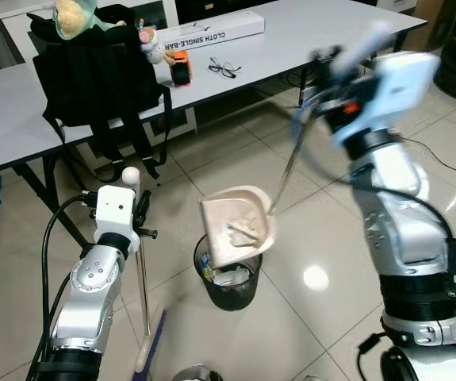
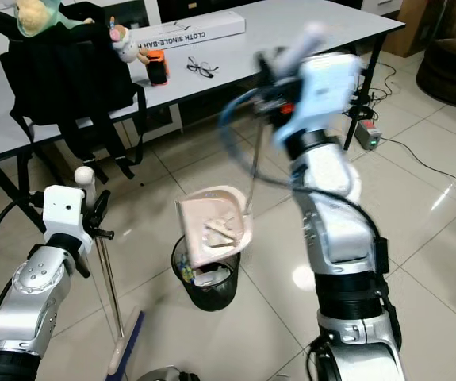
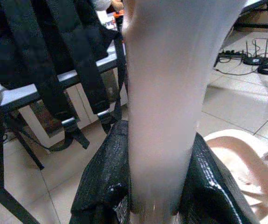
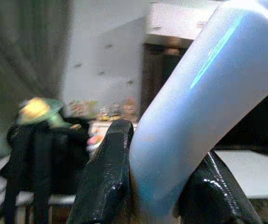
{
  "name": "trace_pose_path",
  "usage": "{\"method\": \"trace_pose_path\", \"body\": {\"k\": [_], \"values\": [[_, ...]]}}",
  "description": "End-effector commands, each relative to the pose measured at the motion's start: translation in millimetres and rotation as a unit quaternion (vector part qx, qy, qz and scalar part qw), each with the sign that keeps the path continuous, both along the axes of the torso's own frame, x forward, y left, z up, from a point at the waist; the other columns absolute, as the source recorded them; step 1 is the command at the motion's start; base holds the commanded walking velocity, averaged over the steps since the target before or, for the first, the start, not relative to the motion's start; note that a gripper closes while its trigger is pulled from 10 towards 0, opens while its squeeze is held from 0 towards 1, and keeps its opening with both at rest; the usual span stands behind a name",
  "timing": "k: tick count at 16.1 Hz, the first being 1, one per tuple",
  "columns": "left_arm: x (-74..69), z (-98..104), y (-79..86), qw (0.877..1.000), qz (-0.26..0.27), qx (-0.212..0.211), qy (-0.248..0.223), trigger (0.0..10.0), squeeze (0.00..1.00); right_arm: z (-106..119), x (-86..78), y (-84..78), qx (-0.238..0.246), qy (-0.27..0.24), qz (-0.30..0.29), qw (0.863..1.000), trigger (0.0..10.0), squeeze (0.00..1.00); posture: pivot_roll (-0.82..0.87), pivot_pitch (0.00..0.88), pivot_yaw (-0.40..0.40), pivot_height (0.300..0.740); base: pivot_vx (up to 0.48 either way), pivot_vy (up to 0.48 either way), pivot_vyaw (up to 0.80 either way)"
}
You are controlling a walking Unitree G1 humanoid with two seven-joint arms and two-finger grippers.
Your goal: Sweep floor
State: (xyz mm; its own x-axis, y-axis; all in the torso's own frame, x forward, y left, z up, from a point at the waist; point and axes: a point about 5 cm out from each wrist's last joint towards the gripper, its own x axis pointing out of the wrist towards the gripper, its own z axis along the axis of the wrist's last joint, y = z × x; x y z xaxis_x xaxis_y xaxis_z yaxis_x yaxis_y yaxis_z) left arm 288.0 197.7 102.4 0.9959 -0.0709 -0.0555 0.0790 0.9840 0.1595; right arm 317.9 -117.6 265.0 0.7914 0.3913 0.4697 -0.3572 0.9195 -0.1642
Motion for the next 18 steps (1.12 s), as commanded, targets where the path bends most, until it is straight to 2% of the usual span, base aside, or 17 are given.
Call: {"method": "trace_pose_path", "body": {"k": [1,3,9,12,18], "values": [[2.8,6.1,3.2,1.000,0.007,0.011,-0.013,10.0,0.00,6.5,-6.1,7.4,-0.031,-0.038,0.018,0.999,10.0,0.00,-0.02,0.050,0.103,0.740,0.000,0.000,0.00],[2.8,5.7,3.1,1.000,0.006,0.012,-0.012,10.0,0.00,-1.1,-12.8,21.2,-0.080,-0.047,0.059,0.994,10.0,0.00,-0.02,0.055,0.105,0.740,0.000,0.000,0.00],[3.0,5.2,2.5,1.000,0.003,0.013,-0.011,10.0,0.00,-13.2,-25.3,43.0,-0.109,-0.059,0.103,0.987,10.0,0.00,-0.02,0.066,0.111,0.740,0.000,0.000,0.00],[3.1,5.2,2.0,1.000,0.002,0.013,-0.012,10.0,0.00,-11.1,-28.3,45.1,-0.141,-0.087,0.107,0.980,10.0,0.00,-0.02,0.067,0.112,0.740,0.000,0.000,0.00],[3.2,4.7,0.1,1.000,-0.004,0.011,-0.009,10.0,0.00,-1.3,-28.9,40.8,-0.134,-0.112,0.102,0.979,10.0,0.00,-0.03,0.070,0.113,0.740,0.000,0.000,0.00]]}}
